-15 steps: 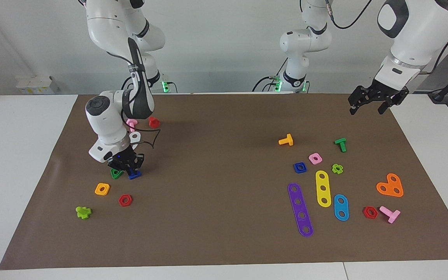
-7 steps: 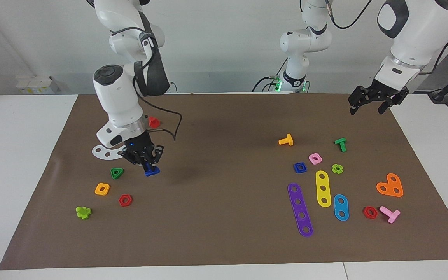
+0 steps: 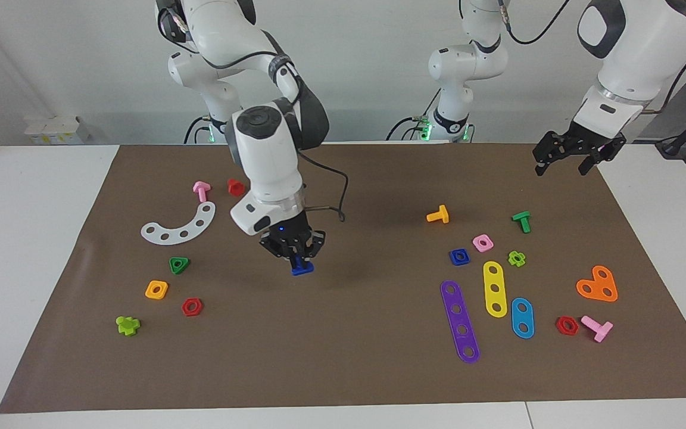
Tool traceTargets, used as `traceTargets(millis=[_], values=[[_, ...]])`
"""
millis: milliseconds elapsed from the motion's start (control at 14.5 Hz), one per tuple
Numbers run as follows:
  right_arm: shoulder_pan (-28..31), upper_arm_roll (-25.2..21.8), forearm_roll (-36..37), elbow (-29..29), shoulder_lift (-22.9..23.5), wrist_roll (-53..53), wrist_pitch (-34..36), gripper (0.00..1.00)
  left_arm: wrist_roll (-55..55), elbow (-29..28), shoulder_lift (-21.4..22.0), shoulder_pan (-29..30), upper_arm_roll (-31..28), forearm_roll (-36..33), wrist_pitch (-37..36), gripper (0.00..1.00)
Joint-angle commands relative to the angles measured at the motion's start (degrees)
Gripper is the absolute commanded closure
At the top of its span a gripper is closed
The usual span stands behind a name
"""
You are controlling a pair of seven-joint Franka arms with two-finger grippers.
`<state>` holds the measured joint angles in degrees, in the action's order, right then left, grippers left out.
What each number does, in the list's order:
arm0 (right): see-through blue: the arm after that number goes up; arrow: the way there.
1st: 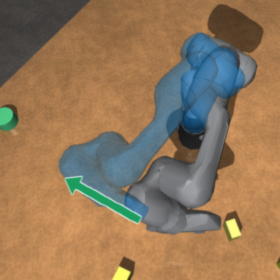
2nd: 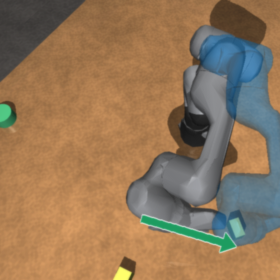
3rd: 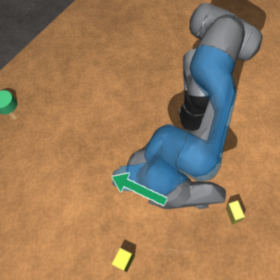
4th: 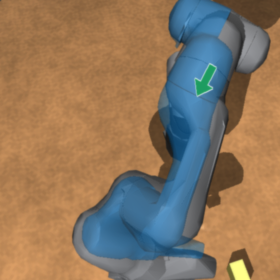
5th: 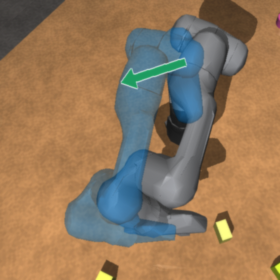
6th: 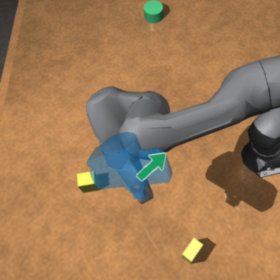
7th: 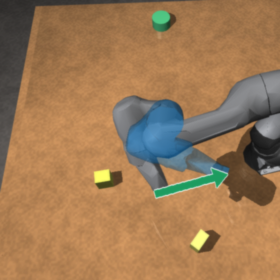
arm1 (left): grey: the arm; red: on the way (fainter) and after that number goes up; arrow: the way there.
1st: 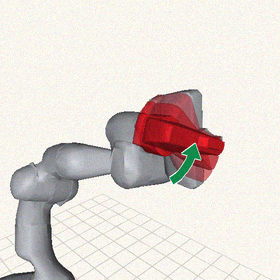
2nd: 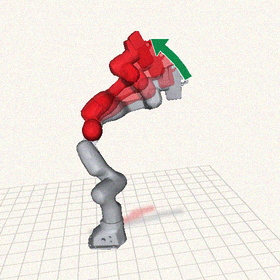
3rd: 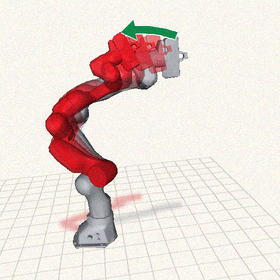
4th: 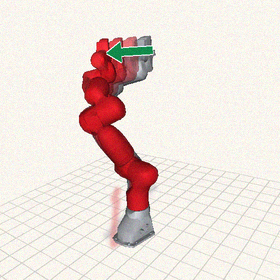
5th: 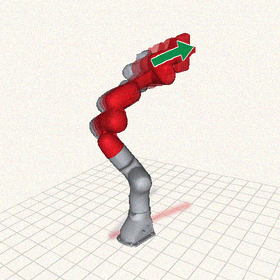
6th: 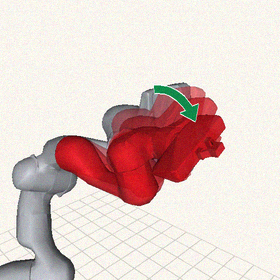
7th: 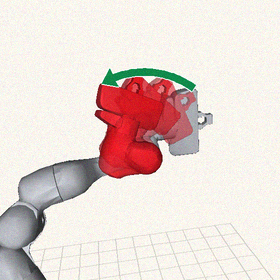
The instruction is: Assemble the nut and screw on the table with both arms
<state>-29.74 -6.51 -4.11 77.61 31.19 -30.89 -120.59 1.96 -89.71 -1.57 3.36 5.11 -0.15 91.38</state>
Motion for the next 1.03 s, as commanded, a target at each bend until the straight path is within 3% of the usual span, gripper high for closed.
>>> traceTargets(millis=[0, 206, 688, 964], values=[[-3.4, -0.1, 4.3, -6.2, 6.9, -6.1, -1.2, 1.0, 0.9, -3.2, 2.6, 2.0, 0.3, -0.7, 0.1, 0.0], [-5.4, -0.1, 5.9, -6.0, 9.8, -8.8, -6.8, 1.0, 1.0, -4.9, 3.5, 1.8, 0.3, -0.7, 0.3, 0.0], [-4.9, -0.1, 8.8, -2.4, 9.9, -8.6, -13.5, 1.0, 0.0, -11.4, 5.9, 1.3, 0.4, 0.8, 5.4, 0.0], [-5.7, 0.0, 8.7, 1.2, 9.7, -8.8, -16.2, 1.0, -2.4, -12.0, 5.2, 0.1, 0.6, 2.7, 6.6, 0.0]])
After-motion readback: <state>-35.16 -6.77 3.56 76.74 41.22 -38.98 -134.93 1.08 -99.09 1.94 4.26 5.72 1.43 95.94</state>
